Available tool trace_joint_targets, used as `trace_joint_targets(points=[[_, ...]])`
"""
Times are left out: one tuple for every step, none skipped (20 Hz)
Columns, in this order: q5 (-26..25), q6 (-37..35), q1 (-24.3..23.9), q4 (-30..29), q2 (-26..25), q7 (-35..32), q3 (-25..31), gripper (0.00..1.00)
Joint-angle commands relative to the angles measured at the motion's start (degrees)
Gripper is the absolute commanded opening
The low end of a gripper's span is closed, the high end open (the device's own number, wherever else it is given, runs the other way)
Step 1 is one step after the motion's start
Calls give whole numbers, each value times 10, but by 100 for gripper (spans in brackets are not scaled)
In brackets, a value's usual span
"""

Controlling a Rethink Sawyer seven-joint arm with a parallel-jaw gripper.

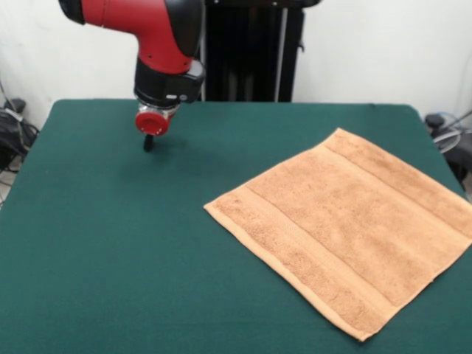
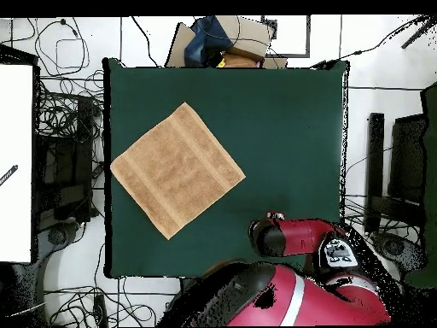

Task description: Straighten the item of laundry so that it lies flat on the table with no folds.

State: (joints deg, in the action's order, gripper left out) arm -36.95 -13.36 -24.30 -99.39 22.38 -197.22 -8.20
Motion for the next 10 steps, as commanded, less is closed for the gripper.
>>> trace_joint_targets(points=[[-19, 25, 17, 32, -44, 42, 15, 0], [-19, 25, 19, 33, -44, 42, 14, 0], [-13, 17, 27, 28, -34, 40, 16, 0], [-13, 17, 29, 28, -34, 39, 16, 0], [-14, 16, 25, 29, -30, 42, 17, 0], [-15, 16, 26, 30, -30, 43, 15, 0], [-15, 22, 33, 29, -34, 35, 10, 0], [-14, 24, 35, 30, -36, 32, 8, 0], [-14, 24, 38, 31, -36, 30, 5, 0], [-11, 26, 37, 29, -36, 27, 6, 0]])
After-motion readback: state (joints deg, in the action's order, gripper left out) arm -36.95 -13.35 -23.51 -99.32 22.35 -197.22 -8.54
